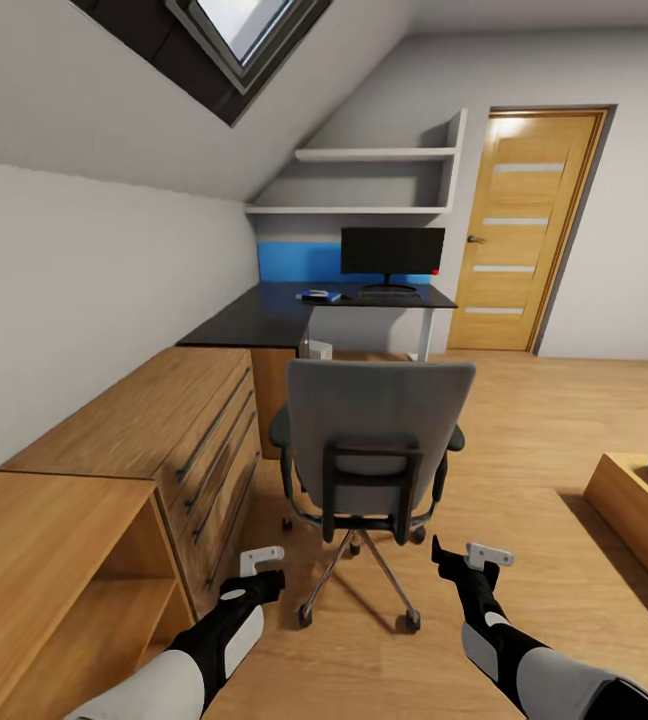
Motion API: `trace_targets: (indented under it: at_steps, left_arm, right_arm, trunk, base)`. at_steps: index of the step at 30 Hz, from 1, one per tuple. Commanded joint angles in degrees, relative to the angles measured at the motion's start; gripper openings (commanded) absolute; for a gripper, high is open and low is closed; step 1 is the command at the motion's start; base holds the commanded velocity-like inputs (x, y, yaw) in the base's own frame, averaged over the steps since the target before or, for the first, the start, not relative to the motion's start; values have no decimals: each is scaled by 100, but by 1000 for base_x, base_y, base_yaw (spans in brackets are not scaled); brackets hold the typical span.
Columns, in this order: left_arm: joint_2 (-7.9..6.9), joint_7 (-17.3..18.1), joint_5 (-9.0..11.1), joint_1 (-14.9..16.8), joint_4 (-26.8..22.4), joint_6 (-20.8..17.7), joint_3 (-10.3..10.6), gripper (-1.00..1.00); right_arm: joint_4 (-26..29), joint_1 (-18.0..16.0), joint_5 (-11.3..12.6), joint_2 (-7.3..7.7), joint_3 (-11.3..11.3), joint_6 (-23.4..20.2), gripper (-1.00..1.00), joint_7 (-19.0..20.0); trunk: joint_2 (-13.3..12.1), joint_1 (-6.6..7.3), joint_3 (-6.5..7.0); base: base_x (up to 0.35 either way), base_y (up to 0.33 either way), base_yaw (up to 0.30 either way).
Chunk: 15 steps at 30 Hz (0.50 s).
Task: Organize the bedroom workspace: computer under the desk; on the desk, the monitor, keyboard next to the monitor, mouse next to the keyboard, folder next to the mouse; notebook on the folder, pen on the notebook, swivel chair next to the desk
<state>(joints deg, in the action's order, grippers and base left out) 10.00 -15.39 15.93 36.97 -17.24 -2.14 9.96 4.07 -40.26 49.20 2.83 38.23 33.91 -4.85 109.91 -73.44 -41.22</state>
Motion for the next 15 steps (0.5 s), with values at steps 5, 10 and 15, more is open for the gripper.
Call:
trace_targets:
  at_steps: [5,10,15]
  left_arm:
    - [0,-39,42,9,-890,-1042,84,100]
    - [0,-37,41,53,-1139,-1356,93,100]
    - [0,-35,36,157,-980,-1433,113,100]
  right_arm:
    - [63,-71,10,77,28,-493,100,-84]
    - [113,-274,12,164,25,-1109,100,-89]
    - [179,-428,22,187,15,-1427,100,-91]
  trunk:
    - [205,-110,-96]
    - [405,-220,-186]
    - [606,-329,-275]
  base:
    - [0,0,0]
    - [0,0,0]
    - [0,0,0]
